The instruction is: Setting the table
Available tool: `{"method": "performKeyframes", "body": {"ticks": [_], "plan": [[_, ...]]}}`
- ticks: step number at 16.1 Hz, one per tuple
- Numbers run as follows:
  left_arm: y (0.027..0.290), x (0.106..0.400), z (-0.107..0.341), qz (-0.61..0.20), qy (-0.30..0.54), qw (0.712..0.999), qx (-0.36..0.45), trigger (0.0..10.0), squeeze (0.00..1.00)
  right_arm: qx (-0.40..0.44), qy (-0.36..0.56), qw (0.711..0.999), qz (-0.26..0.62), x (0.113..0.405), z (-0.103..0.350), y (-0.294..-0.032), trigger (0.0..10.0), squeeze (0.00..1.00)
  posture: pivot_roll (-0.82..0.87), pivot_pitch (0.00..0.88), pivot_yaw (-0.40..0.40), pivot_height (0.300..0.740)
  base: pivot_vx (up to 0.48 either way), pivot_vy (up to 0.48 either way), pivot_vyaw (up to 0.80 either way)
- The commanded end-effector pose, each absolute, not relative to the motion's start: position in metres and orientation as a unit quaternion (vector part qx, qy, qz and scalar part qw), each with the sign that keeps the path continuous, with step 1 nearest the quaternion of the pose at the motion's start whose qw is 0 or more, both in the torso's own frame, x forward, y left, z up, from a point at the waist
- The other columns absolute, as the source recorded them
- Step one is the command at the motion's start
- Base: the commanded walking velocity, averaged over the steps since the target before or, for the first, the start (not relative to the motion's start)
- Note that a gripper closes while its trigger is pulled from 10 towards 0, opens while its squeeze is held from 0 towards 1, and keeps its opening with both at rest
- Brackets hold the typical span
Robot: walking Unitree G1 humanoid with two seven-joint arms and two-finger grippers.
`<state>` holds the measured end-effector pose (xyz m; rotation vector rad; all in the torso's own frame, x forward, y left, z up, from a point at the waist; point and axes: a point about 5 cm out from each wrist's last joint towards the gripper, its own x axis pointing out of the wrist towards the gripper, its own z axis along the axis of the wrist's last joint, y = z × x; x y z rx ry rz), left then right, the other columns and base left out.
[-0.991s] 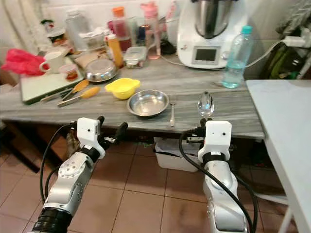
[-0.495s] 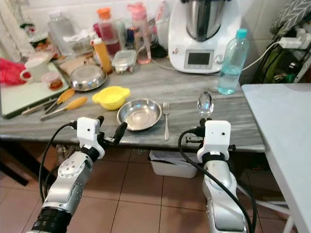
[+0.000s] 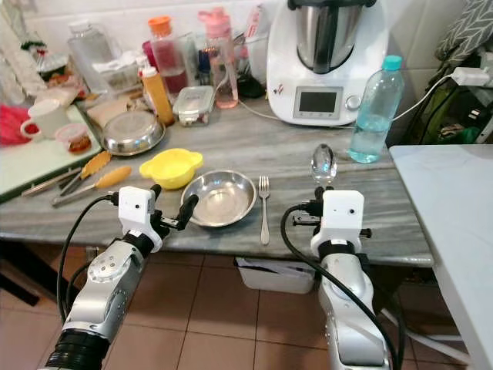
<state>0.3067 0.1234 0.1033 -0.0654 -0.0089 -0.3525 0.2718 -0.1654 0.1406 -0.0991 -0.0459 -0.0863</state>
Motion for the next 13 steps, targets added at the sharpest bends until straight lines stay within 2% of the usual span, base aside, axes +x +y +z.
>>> {"method": "performKeyframes", "body": {"ticks": [1, 3, 5, 7, 13], "plan": [[0.121, 0.304, 0.107, -0.188, -0.009, 0.982, -0.030, 10.0, 0.00, -0.051, -0.029, 0.997, -0.054, 0.271, 0.143, -0.170, 10.0, 0.00, -0.15, 0.032, 0.086, 0.740, 0.000, 0.000, 0.00], [0.125, 0.301, 0.111, -0.205, -0.014, 0.978, -0.029, 10.0, 0.00, -0.050, -0.028, 0.997, -0.056, 0.271, 0.143, -0.170, 10.0, 0.00, -0.15, 0.036, 0.084, 0.740, 0.000, 0.000, 0.00], [0.126, 0.294, 0.119, -0.255, -0.018, 0.967, -0.016, 10.0, 0.00, -0.049, -0.027, 0.997, -0.056, 0.271, 0.142, -0.170, 10.0, 0.00, -0.14, 0.035, 0.081, 0.740, 0.000, 0.000, 0.00], [0.122, 0.281, 0.127, -0.333, -0.016, 0.943, -0.004, 10.0, 0.00, -0.042, -0.028, 0.998, -0.049, 0.274, 0.143, -0.166, 10.0, 0.00, -0.13, 0.033, 0.079, 0.740, 0.000, 0.000, 0.00], [0.119, 0.257, 0.124, -0.429, 0.028, 0.903, -0.011, 10.0, 0.00, 0.007, -0.008, 0.999, -0.037, 0.288, 0.141, -0.154, 10.0, 0.00, -0.10, 0.043, 0.061, 0.740, 0.000, 0.000, 0.00]]}}
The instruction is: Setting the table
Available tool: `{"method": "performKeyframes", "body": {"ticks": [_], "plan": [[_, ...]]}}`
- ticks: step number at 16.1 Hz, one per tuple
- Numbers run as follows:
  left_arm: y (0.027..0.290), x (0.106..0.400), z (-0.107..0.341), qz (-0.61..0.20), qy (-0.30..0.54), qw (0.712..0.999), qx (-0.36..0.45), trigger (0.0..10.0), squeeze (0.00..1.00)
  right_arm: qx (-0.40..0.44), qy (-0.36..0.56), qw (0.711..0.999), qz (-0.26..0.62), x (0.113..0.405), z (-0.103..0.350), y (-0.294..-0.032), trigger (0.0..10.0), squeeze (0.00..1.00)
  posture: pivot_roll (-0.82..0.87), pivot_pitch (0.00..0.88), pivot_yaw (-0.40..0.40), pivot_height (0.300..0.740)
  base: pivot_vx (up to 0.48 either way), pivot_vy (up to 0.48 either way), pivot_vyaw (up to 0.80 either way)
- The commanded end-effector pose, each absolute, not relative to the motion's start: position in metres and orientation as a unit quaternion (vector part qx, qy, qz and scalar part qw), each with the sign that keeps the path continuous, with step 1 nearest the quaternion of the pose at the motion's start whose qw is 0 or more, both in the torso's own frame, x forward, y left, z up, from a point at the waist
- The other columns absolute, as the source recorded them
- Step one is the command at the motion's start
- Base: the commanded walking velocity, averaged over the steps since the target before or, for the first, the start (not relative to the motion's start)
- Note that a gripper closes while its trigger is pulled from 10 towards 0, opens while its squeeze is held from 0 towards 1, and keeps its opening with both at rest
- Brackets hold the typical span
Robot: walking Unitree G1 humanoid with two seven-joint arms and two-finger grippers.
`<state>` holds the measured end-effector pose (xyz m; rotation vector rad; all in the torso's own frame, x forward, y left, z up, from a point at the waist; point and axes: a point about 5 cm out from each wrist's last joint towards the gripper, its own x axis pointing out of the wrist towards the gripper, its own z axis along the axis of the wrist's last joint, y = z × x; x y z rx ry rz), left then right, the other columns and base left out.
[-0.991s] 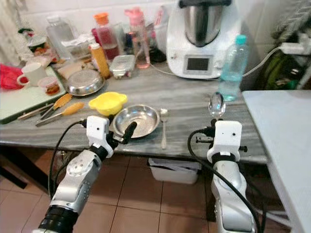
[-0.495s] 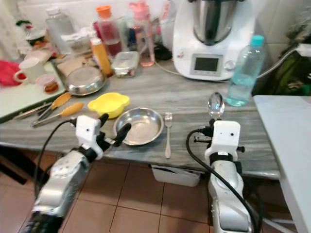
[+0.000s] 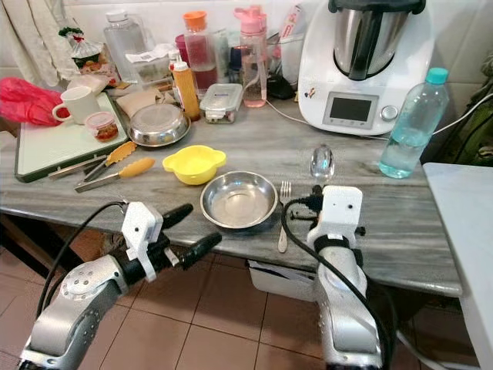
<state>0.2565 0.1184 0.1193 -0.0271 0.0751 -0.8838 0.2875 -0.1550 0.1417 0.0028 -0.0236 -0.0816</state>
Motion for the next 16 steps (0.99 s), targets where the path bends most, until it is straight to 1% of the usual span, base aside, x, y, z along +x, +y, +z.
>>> {"method": "performKeyframes", "body": {"ticks": [1, 3, 5, 9, 10, 12, 14, 16], "plan": [[0.116, 0.253, 0.124, -0.452, 0.037, 0.891, -0.006, 10.0, 0.00, 0.023, 0.003, 0.999, -0.046, 0.291, 0.140, -0.155, 10.0, 0.00, -0.09, 0.046, 0.063, 0.740, 0.000, 0.000, 0.00], [0.114, 0.255, 0.125, -0.459, 0.038, 0.888, -0.001, 10.0, 0.00, 0.031, 0.033, 0.998, -0.051, 0.291, 0.132, -0.158, 10.0, 0.00, -0.10, 0.050, 0.072, 0.740, 0.000, 0.000, 0.00], [0.112, 0.253, 0.125, -0.466, 0.045, 0.884, -0.005, 10.0, 0.00, 0.058, 0.073, 0.994, -0.053, 0.290, 0.118, -0.161, 10.0, 0.00, -0.11, 0.052, 0.079, 0.740, 0.000, 0.000, 0.00], [0.109, 0.248, 0.124, -0.481, 0.058, 0.875, -0.010, 10.0, 0.00, 0.054, 0.109, 0.991, -0.058, 0.292, 0.112, -0.169, 10.0, 0.00, -0.12, 0.066, 0.093, 0.740, 0.000, 0.000, 0.00], [0.109, 0.249, 0.124, -0.482, 0.059, 0.874, -0.009, 10.0, 0.00, 0.065, 0.118, 0.989, -0.059, 0.293, 0.110, -0.170, 10.0, 0.00, -0.12, 0.066, 0.094, 0.740, 0.000, 0.000, 0.00], [0.109, 0.249, 0.124, -0.481, 0.060, 0.874, -0.008, 10.0, 0.00, 0.087, 0.126, 0.986, -0.059, 0.296, 0.108, -0.168, 10.0, 0.00, -0.12, 0.065, 0.096, 0.740, 0.000, 0.000, 0.00], [0.109, 0.249, 0.124, -0.480, 0.062, 0.875, -0.008, 10.0, 0.00, 0.123, 0.135, 0.982, -0.050, 0.302, 0.108, -0.161, 10.0, 0.00, -0.11, 0.061, 0.096, 0.740, 0.000, 0.000, 0.00], [0.109, 0.248, 0.123, -0.479, 0.065, 0.876, -0.008, 10.0, 0.00, 0.125, 0.139, 0.982, -0.038, 0.306, 0.108, -0.154, 10.0, 0.00, -0.11, 0.060, 0.095, 0.740, 0.000, 0.000, 0.00]]}}
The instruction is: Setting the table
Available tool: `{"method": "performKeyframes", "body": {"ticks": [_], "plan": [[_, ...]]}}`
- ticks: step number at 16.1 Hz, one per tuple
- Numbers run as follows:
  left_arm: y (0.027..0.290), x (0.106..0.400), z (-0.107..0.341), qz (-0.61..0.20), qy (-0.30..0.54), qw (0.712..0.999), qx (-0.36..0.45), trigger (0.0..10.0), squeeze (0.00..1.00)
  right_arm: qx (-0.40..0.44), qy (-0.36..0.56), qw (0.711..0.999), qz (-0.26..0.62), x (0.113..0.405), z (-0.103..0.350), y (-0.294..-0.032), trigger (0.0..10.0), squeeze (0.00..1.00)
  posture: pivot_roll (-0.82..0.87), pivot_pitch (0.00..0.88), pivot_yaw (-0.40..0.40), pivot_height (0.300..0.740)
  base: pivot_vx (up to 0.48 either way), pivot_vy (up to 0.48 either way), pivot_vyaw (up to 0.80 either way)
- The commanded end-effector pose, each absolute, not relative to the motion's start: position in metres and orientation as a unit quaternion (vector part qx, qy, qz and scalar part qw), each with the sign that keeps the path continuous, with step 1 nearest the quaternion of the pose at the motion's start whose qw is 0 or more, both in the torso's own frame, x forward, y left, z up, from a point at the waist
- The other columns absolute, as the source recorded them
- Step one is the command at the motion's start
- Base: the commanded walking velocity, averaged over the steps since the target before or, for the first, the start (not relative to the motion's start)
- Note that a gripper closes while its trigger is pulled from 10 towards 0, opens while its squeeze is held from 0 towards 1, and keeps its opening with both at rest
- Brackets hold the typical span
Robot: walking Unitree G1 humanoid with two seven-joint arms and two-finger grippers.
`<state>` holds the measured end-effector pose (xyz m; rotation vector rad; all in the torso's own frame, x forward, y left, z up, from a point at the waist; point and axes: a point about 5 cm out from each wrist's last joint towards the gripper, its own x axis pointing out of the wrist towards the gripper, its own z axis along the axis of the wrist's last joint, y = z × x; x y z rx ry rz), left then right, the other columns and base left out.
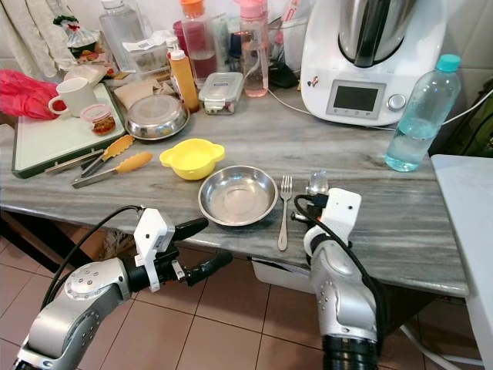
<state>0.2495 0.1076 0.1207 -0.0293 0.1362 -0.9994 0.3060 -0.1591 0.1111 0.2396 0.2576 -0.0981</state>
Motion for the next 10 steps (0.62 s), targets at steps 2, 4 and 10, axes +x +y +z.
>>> {"method": "performKeyframes", "body": {"ticks": [2, 4, 10], "plan": [[0.109, 0.248, 0.123, -0.478, 0.065, 0.876, -0.008, 10.0, 0.00, 0.128, 0.152, 0.980, -0.028, 0.311, 0.107, -0.148, 10.0, 0.00, -0.11, 0.061, 0.094, 0.740, 0.000, 0.000, 0.00], [0.109, 0.248, 0.123, -0.476, 0.065, 0.877, -0.008, 10.0, 0.00, 0.122, 0.159, 0.979, -0.029, 0.313, 0.105, -0.147, 10.0, 0.00, -0.11, 0.062, 0.094, 0.740, 0.000, 0.000, 0.00], [0.106, 0.246, 0.125, -0.482, 0.065, 0.874, -0.014, 10.0, 0.00, 0.100, 0.178, 0.977, -0.054, 0.319, 0.101, -0.158, 10.0, 0.00, -0.11, 0.064, 0.094, 0.740, 0.000, 0.000, 0.00]]}}
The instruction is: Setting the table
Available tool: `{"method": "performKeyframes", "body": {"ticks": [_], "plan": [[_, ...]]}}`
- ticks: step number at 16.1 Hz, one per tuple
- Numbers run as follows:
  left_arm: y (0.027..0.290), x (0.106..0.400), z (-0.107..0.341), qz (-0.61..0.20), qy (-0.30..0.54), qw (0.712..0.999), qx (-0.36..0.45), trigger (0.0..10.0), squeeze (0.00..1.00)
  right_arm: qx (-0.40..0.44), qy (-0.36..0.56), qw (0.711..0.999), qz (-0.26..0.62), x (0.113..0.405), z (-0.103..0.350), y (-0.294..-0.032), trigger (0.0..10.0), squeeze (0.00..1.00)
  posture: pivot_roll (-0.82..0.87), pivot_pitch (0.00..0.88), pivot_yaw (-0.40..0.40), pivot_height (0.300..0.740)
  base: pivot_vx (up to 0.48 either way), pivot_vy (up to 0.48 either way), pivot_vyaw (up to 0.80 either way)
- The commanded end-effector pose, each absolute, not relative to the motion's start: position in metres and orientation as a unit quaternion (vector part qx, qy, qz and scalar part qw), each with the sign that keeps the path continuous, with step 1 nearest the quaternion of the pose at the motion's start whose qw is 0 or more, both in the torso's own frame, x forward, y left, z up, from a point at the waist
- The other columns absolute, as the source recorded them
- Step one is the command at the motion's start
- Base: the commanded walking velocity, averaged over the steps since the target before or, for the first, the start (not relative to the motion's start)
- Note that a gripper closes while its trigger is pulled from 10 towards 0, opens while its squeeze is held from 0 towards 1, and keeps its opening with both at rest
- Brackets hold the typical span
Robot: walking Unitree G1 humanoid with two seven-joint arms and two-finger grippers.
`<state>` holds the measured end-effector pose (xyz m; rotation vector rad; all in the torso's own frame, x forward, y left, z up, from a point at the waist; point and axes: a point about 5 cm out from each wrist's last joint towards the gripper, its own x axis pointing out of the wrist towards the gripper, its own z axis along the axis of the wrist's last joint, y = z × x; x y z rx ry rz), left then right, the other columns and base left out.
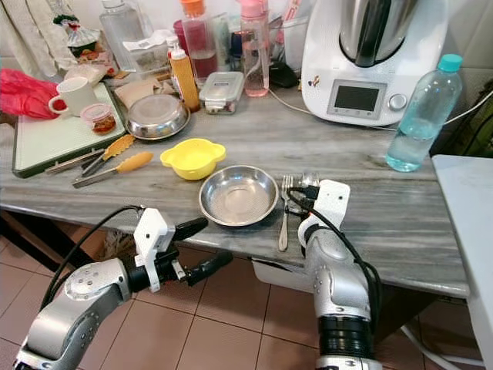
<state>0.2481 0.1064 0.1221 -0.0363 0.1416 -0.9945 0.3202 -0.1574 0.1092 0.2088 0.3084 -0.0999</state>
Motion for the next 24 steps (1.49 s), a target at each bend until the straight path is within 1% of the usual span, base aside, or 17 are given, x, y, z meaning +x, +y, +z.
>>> {"method": "performKeyframes", "body": {"ticks": [1, 7, 15, 21, 22, 24], "plan": [[0.104, 0.246, 0.127, -0.491, 0.063, 0.869, -0.021, 10.0, 0.00, 0.100, 0.182, 0.977, -0.056, 0.319, 0.099, -0.159, 10.0, 0.00, -0.11, 0.065, 0.094, 0.740, 0.000, 0.000, 0.00], [0.098, 0.242, 0.129, -0.519, 0.070, 0.852, -0.028, 10.0, 0.00, 0.088, 0.201, 0.973, -0.070, 0.318, 0.091, -0.167, 10.0, 0.00, -0.12, 0.065, 0.098, 0.740, 0.000, 0.000, 0.00], [0.097, 0.239, 0.131, -0.519, 0.078, 0.850, -0.032, 10.0, 0.00, 0.093, 0.210, 0.971, -0.064, 0.323, 0.087, -0.169, 10.0, 0.00, -0.11, 0.066, 0.096, 0.740, 0.000, 0.000, 0.00], [0.097, 0.239, 0.129, -0.515, 0.083, 0.853, -0.034, 10.0, 0.00, 0.109, 0.207, 0.971, -0.053, 0.327, 0.088, -0.161, 10.0, 0.00, -0.10, 0.064, 0.094, 0.740, 0.000, 0.000, 0.00], [0.098, 0.239, 0.128, -0.514, 0.084, 0.853, -0.033, 10.0, 0.00, 0.133, 0.210, 0.967, -0.051, 0.327, 0.087, -0.155, 10.0, 0.00, -0.10, 0.063, 0.093, 0.740, 0.000, 0.000, 0.00], [0.098, 0.240, 0.127, -0.515, 0.085, 0.853, -0.032, 10.0, 0.00, 0.129, 0.211, 0.968, -0.045, 0.325, 0.086, -0.149, 10.0, 0.00, -0.11, 0.065, 0.096, 0.740, 0.000, 0.000, 0.00]]}}
